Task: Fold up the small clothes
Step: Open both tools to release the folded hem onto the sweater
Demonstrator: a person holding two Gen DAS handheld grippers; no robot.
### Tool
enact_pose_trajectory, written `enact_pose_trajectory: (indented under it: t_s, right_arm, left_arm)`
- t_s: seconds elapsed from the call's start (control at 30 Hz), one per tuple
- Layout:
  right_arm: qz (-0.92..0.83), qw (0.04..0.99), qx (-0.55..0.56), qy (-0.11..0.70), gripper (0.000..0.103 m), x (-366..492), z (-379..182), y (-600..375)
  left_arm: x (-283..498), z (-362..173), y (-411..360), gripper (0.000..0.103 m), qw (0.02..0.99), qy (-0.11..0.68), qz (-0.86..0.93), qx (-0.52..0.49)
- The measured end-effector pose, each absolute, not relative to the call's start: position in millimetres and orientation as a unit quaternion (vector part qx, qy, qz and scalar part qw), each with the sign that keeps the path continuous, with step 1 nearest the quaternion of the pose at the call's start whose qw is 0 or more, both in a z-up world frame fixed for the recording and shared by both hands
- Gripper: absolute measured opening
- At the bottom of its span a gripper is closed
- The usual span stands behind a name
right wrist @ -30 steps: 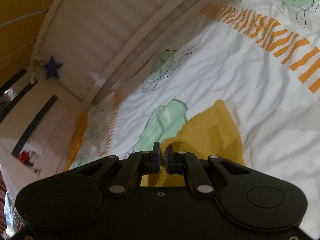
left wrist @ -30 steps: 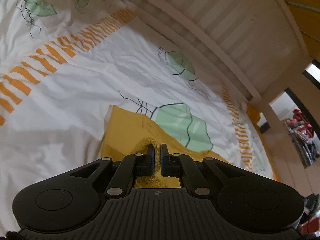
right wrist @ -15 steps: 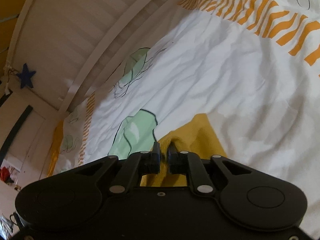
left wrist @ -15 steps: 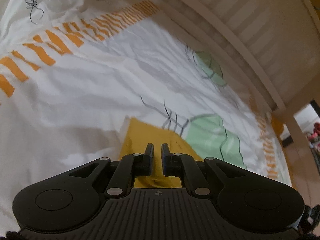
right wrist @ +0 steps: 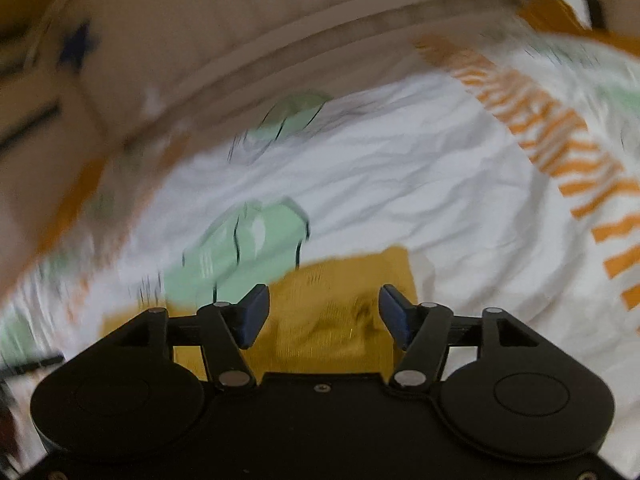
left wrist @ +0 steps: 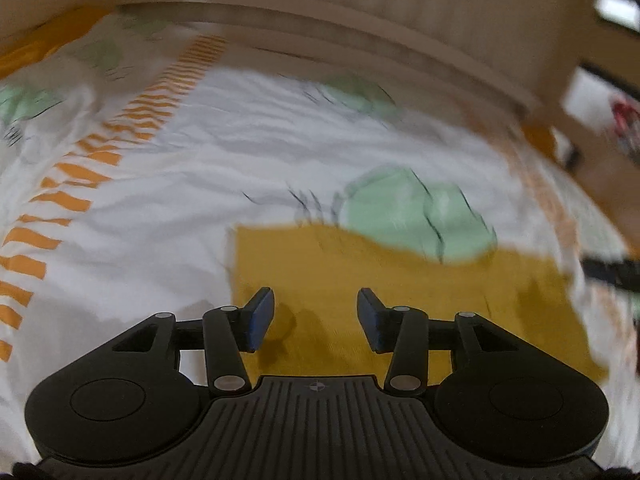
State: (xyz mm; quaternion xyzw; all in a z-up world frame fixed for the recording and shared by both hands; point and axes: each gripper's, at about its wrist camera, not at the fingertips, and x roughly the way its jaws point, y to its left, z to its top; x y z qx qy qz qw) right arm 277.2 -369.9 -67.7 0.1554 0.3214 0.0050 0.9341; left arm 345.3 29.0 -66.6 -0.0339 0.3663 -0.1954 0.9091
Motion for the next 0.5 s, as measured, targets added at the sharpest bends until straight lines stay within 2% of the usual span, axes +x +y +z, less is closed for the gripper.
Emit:
enact_pose_trajectory:
  t_s: [0.2,0.37,0.5]
  right_arm:
    - [0.033,0.927,0.052,0.371,0.067,279,-86,-328]
    - [0.041,0.918,0.018,0.394,0.067,295,-100,-309]
    - [0.038,0.915,0.008,0.402,0.072,312,-105,-306]
  left_arm:
    - [320,-87,17,0.044,0.895,0.384,-0.224,0.014]
    - [333,-102,9,0.044,0.887,0.404,-0.222,0.028]
    - [360,-106,3,0.044,0.887,0.407,-0.216,0.023]
